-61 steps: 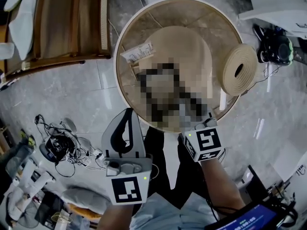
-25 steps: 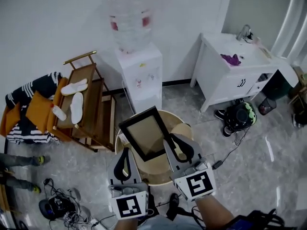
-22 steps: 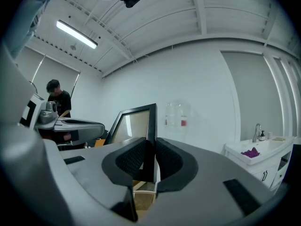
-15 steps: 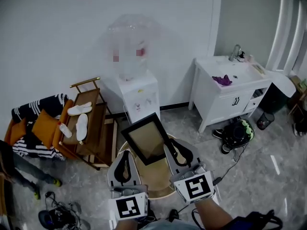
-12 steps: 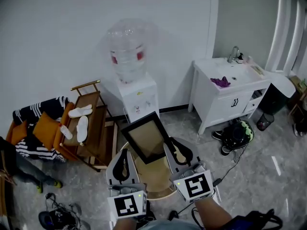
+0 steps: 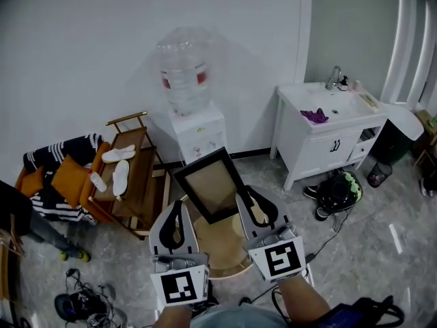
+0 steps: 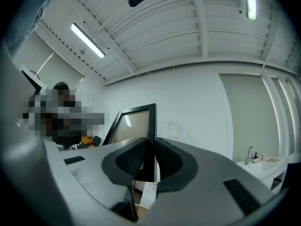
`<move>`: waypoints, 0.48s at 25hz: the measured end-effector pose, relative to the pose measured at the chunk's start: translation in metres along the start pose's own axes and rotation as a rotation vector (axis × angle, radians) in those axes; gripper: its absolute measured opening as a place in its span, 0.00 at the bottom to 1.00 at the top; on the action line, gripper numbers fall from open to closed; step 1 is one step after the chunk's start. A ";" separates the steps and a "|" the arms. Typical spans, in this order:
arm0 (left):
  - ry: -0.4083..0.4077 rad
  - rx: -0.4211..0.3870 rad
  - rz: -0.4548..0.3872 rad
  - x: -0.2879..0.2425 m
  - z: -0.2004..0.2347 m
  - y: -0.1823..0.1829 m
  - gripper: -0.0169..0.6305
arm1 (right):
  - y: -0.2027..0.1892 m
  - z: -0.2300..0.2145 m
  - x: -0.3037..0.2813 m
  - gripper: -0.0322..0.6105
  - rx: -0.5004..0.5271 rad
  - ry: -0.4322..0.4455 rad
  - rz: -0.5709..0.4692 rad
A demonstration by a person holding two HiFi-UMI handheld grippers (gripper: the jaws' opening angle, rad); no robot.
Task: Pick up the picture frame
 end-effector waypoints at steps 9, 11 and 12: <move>0.001 -0.003 0.003 0.016 0.002 -0.001 0.05 | 0.001 0.012 0.011 0.18 -0.009 0.003 -0.015; 0.002 -0.002 0.003 0.015 0.005 -0.001 0.05 | 0.002 0.015 0.008 0.18 -0.012 0.004 -0.017; 0.003 -0.001 0.005 0.015 0.007 -0.002 0.05 | 0.002 0.016 0.007 0.18 -0.013 0.004 -0.016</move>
Point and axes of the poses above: the fingertips, and each gripper's own axes: x backward along the fingers, z to its left, y out of its top, the point moved 3 cm from there along x, backward along the fingers, and after that the axes turned 8 degrees about -x, right-handed, at the moved point
